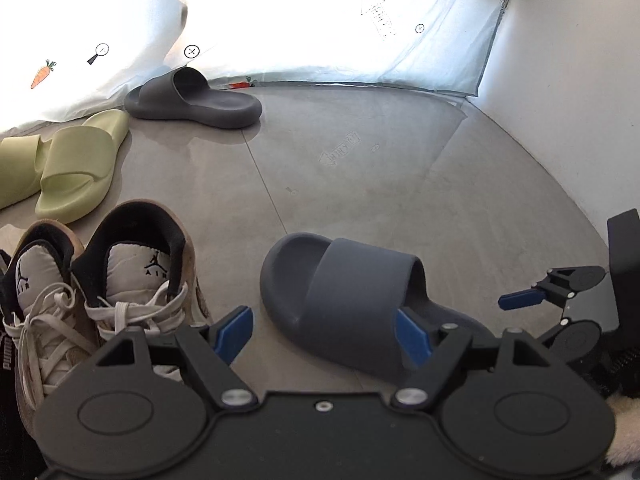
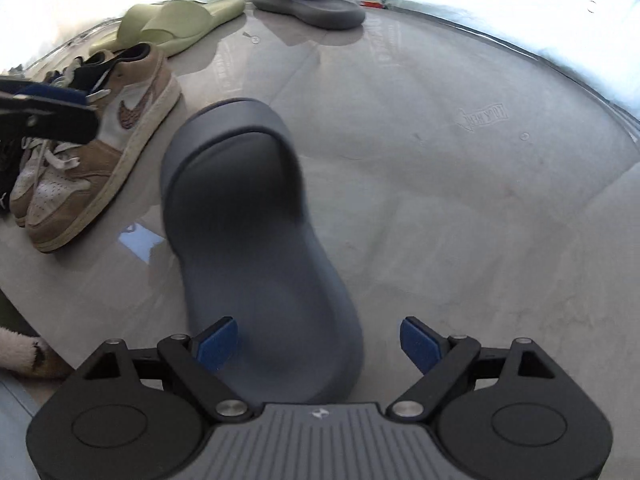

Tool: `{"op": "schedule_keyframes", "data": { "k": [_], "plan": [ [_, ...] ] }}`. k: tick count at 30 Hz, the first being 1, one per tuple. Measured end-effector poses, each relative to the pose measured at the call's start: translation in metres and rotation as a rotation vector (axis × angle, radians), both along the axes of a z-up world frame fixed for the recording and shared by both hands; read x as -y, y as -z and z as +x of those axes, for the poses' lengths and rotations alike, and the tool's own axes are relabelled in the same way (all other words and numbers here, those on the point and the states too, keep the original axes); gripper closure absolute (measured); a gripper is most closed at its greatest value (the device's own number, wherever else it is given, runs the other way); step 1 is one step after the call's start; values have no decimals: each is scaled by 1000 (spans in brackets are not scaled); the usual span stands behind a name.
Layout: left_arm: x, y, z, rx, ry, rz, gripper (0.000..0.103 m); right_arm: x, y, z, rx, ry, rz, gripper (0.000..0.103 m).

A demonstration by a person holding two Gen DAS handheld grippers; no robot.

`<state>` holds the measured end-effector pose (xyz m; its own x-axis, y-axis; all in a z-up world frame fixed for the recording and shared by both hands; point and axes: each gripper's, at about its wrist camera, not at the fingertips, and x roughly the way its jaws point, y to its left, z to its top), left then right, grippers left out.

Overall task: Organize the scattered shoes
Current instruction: 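Carry the dark grey slide beside the tan sneakers and lower it, then grasp the lowered dark grey slide by its strap with the right gripper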

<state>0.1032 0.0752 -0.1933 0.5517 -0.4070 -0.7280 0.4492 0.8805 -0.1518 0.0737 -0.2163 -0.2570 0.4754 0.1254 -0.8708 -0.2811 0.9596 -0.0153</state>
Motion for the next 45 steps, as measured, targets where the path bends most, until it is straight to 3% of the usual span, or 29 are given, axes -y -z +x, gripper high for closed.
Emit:
{"op": "schedule_keyframes", "data": {
  "k": [3,7,12,19,27,29,32,35,37,41,45],
  "plan": [
    [-2,1,0,-4,-11,-1,24,3,-7,-1,-15,-60,78,15],
    [-5,3,2,-18,-9,-20,24,-33,1,-15,-17,-261,-61,12],
    [-6,3,2,-19,-4,-25,24,-37,9,-16,-13,-292,-110,9],
    [-8,2,2,-14,-14,-24,24,7,4,5,-6,-148,-156,9],
    [-13,3,3,-19,-42,-30,24,59,-3,63,128,215,-213,10],
    [-14,2,2,-15,-49,-28,24,61,-7,72,164,293,-195,10],
    [-17,1,2,-10,-62,-30,24,50,-27,65,231,373,-71,10],
    [-23,1,4,-18,-77,-46,24,28,-43,46,294,343,123,9],
    [-26,1,6,-23,-84,-56,24,1,-45,45,257,226,214,9],
    [-28,2,6,-24,-90,-67,24,-62,-33,51,263,23,40,8],
    [-29,3,5,-24,-95,-70,24,-91,-10,58,307,-67,-237,10]
  ]
}}
